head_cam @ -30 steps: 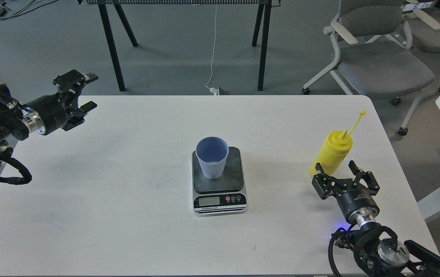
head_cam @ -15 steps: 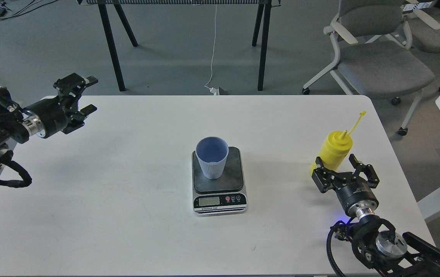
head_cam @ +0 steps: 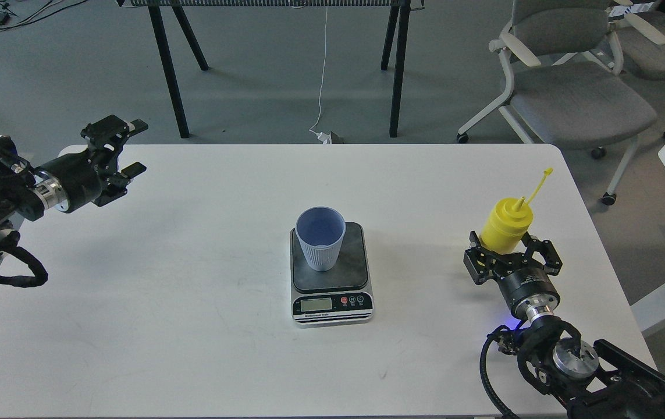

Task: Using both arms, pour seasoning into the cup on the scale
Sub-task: 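Close the right gripper around the yellow bottle and lift it, then carry the yellow bottle above the cup and tilt it nozzle down, then squeeze yellow sauce from the bottle into the blue cup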

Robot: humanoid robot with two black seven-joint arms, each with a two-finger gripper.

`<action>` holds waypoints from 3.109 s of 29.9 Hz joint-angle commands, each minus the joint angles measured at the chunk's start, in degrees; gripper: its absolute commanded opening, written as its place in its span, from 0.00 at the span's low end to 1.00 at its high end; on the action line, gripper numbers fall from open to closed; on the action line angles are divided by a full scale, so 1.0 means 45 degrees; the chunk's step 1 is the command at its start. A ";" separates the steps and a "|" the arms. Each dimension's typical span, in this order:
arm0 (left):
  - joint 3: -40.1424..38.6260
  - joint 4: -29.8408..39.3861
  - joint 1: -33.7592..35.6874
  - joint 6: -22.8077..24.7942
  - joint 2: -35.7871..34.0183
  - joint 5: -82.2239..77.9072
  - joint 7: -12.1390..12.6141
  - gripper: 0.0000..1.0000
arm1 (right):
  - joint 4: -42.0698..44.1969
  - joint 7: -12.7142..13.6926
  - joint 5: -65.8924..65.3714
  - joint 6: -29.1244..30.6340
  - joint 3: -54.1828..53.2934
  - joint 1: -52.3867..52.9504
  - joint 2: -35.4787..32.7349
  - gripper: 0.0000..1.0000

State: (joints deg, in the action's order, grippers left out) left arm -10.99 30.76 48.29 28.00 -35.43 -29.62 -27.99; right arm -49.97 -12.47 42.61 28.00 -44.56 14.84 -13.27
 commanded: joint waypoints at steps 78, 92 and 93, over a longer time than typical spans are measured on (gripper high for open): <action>-0.0215 0.0020 -0.0478 0.0000 0.0003 0.0058 -0.0002 0.99 | 0.0263 0.0486 -1.9349 -0.7922 1.0526 1.2131 0.1131 0.01; -0.0215 0.0020 -0.0497 0.0000 0.0023 0.0058 -0.0002 0.99 | 0.0636 0.0623 -1.9585 -0.7805 1.1405 1.2112 0.1600 0.01; -0.0215 0.0020 -0.0478 0.0000 0.0023 0.0058 -0.0002 0.99 | 0.0636 0.0623 -1.9585 -0.7805 1.1425 1.2092 0.1639 0.01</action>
State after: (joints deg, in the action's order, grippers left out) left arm -11.95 30.84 46.10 28.00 -35.36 -29.42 -28.00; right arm -47.16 -9.67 -45.53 -7.12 6.42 69.38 -6.28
